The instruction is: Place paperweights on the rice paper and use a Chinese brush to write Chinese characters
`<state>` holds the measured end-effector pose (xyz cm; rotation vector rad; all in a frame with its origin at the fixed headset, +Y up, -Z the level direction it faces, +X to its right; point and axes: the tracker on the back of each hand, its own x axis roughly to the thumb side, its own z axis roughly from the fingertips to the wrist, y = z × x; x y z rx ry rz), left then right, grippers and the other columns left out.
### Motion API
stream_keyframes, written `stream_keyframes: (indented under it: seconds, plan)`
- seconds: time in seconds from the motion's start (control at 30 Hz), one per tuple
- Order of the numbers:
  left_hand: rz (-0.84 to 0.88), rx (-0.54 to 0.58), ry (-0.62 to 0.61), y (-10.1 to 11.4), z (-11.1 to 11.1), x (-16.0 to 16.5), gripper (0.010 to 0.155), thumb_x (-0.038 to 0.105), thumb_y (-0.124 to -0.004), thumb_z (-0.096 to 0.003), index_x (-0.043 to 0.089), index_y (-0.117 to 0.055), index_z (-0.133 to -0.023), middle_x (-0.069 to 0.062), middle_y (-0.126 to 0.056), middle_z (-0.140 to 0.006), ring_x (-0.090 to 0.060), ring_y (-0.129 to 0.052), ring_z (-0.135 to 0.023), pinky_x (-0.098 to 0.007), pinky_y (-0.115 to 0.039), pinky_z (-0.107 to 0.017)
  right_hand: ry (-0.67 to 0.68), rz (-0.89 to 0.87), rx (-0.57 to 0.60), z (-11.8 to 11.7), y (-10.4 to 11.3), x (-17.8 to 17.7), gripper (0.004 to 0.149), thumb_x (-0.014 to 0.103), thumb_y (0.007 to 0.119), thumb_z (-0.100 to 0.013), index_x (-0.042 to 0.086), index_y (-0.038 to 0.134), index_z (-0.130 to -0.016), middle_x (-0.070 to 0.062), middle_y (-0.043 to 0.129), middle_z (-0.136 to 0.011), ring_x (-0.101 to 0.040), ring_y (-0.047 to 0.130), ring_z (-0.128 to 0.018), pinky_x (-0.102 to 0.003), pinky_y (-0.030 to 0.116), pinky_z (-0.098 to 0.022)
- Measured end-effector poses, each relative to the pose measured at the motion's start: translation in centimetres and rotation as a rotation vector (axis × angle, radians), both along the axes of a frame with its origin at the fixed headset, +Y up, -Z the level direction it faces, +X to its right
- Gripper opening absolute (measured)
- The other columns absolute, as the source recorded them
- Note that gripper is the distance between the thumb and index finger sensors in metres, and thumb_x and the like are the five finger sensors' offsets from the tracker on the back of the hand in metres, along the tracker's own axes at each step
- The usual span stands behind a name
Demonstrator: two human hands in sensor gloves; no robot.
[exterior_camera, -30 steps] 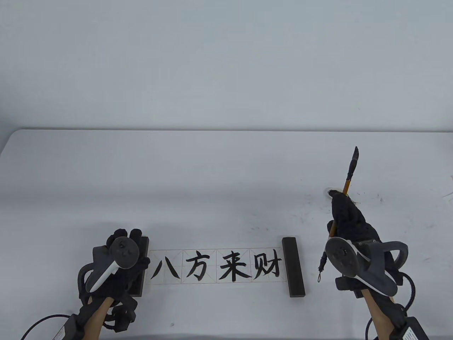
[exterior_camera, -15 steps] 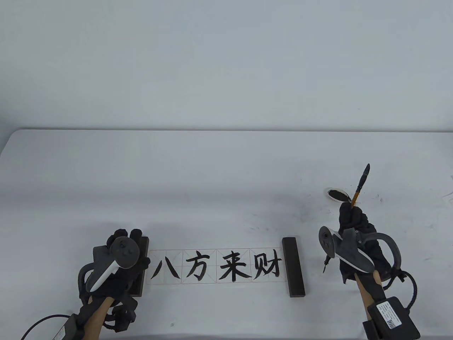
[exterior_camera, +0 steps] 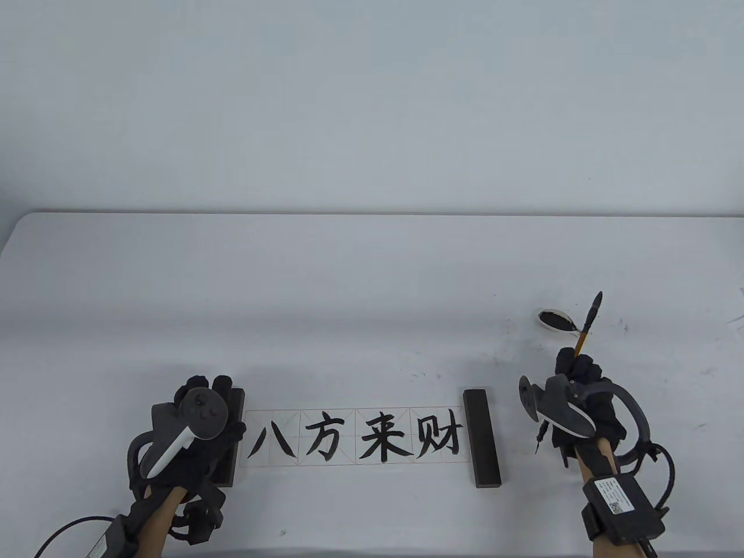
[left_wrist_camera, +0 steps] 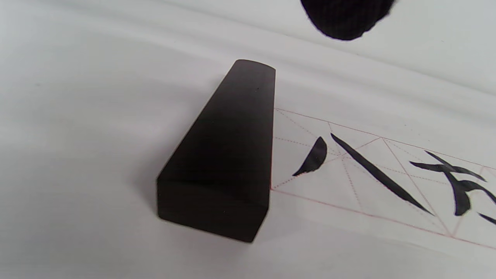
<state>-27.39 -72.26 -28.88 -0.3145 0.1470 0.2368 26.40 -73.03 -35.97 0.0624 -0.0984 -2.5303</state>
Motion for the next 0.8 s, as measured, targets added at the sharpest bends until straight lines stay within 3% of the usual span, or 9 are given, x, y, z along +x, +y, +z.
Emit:
stream_keyframes:
  seconds: [0.5, 0.8]
  plan:
    - [0.002, -0.01, 0.003, 0.0, -0.1, -0.1, 0.083, 0.053, -0.059, -0.053, 0.04, -0.006, -0.115, -0.008, -0.002, -0.125, -0.037, -0.012, -0.12, -0.052, -0.012, -0.086, -0.024, 0.06, -0.095, -2.3, -5.1, 1.0, 0.068, 0.017, 0.07, -0.055, -0.003, 0.03, -0.107, -0.029, 0.056, -0.104, -0.039, 0.072, -0.092, -0.049, 0.071, -0.064]
    - [0.001, -0.013, 0.002, 0.0, -0.1, -0.1, 0.083, 0.053, -0.059, -0.0529, 0.04, -0.006, -0.115, -0.008, -0.002, -0.125, -0.037, -0.011, -0.12, -0.052, -0.012, -0.086, -0.041, 0.061, -0.121, -2.8, -5.9, 1.3, 0.065, 0.015, 0.068, -0.056, -0.001, 0.031, -0.107, -0.029, 0.057, -0.104, -0.038, 0.073, -0.092, -0.049, 0.071, -0.064]
